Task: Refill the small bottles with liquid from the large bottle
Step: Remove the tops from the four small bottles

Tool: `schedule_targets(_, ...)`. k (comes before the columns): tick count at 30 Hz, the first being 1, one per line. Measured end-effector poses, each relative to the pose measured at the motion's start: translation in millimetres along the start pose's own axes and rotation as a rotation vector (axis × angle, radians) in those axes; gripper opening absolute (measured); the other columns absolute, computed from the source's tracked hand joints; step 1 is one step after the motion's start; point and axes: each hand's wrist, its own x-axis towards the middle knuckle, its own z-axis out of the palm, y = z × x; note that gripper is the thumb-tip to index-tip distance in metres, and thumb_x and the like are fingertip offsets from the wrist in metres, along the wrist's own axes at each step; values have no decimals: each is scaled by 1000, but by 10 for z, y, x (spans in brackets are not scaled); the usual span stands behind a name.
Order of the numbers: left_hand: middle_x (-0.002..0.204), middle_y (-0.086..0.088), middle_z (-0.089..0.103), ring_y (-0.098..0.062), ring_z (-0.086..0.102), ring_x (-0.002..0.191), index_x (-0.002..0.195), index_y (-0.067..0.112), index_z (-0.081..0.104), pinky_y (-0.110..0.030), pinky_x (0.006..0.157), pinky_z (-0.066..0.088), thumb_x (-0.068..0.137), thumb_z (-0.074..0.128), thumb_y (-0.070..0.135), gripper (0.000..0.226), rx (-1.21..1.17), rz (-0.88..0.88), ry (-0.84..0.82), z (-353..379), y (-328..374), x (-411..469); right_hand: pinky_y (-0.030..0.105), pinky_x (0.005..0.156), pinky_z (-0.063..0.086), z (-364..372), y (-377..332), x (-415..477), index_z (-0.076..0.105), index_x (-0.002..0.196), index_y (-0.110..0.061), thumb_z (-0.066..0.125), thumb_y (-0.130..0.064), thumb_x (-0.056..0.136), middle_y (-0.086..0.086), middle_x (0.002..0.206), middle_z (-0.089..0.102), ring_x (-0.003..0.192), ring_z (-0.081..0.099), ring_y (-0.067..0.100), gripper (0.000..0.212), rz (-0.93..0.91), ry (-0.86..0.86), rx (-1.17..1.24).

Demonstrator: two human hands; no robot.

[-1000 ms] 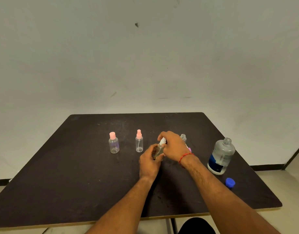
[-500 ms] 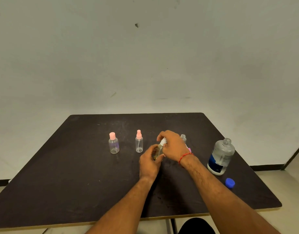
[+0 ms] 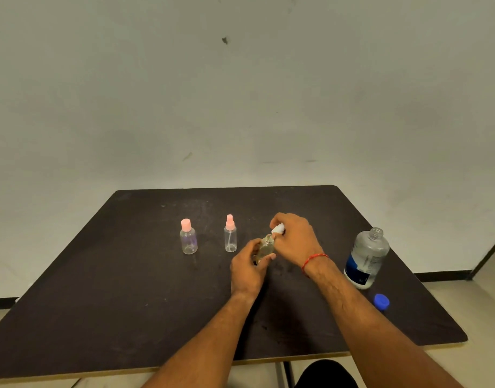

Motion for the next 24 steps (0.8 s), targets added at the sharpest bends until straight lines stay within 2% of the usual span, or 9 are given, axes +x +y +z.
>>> schedule_targets(3,101,17,74,-1,70,99,110,34,69,-36,92,59,82,84,25,33,18,-1,0,6,-20,7,28,76,53,-118,46,-86,68,88,-26,66,-7,77,-4,92,65,85,59,11,22,-10,90,77)
schedule_targets(8,101,20,72,5,67,98,110,34,68,-27,92,58,84,82,25,30,64,-6,16,7,-12,17,11,74,48,-274,152,-277,75,89,-24,69,-4,80,-9,91,68,84,63,4,23,28,289,256)
schedule_targets(12,96,25,68,16,63,94,105,42,64,-16,86,53,85,81,22,33,88,-17,40,-1,30,15,5,71,46,-245,232,-412,76,90,-23,70,-1,79,-8,90,69,83,64,-1,25,84,447,354)
schedule_targets(14,96,23,68,14,63,93,103,43,62,-16,84,53,84,82,21,35,114,8,65,9,24,23,8,71,49,-157,276,-454,76,92,-22,70,-3,79,-5,91,70,82,65,2,24,120,481,368)
schedule_targets(17,101,14,68,4,65,95,108,31,67,-20,86,55,82,83,21,32,148,22,94,21,-24,45,28,69,56,31,349,-472,73,91,-24,72,-10,81,-2,85,69,75,65,10,18,175,487,324)
schedule_targets(21,101,10,69,-4,66,94,108,26,67,-25,86,56,83,82,22,29,158,6,103,49,-54,90,23,71,53,242,362,-479,69,91,-26,74,-11,77,-6,85,66,79,64,10,21,259,410,284)
schedule_targets(24,97,12,69,0,66,92,103,29,65,-23,84,56,83,82,20,27,158,-10,103,63,-46,119,32,75,56,388,372,-455,64,89,-30,73,-20,78,-10,82,64,82,63,12,18,311,325,240)
